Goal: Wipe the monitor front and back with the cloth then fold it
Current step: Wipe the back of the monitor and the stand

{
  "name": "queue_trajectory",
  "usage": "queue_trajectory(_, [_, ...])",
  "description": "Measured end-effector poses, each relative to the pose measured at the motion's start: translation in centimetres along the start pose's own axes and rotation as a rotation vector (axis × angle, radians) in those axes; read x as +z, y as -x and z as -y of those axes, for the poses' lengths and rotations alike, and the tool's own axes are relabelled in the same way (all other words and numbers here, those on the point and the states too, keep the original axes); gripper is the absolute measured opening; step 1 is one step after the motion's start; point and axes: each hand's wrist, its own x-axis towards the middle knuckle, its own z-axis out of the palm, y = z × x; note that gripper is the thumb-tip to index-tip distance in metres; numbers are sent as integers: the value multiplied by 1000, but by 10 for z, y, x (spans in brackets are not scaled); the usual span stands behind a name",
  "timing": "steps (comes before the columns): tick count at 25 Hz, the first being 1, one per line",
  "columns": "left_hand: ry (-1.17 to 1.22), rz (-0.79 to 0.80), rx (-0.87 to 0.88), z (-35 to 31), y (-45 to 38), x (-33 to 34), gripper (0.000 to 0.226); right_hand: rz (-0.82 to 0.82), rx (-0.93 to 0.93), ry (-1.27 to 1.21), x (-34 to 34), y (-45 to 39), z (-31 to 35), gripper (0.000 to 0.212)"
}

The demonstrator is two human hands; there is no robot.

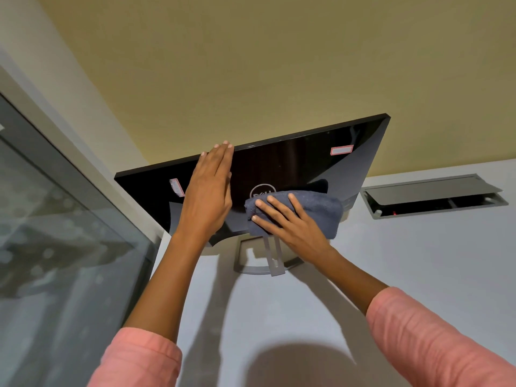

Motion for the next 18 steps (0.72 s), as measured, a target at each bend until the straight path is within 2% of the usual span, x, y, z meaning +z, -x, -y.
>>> queue_trajectory(4, [2, -3, -8, 6, 3, -4, 49, -164, 169, 5, -33, -34, -27, 67])
queue_trajectory(6, [-1, -51, -103, 11, 9, -5, 47, -210, 258, 37, -41, -37, -47, 68])
queue_trajectory(9, [-1, -129, -233, 23, 21, -8, 45, -200, 289, 67, -35, -19, -63, 70])
queue_trajectory(11, [-2, -146, -274, 30, 28, -8, 47, -189, 234, 71, -24, -3, -59, 68])
queue_trajectory(14, [-11, -116, -261, 35, 35, -8, 51, -149, 35, 82, -4, 13, -41, 58])
queue_trajectory(18, [-24, -60, -217, 42, 37, -12, 53, -83, -155, 79, 11, 11, -16, 63])
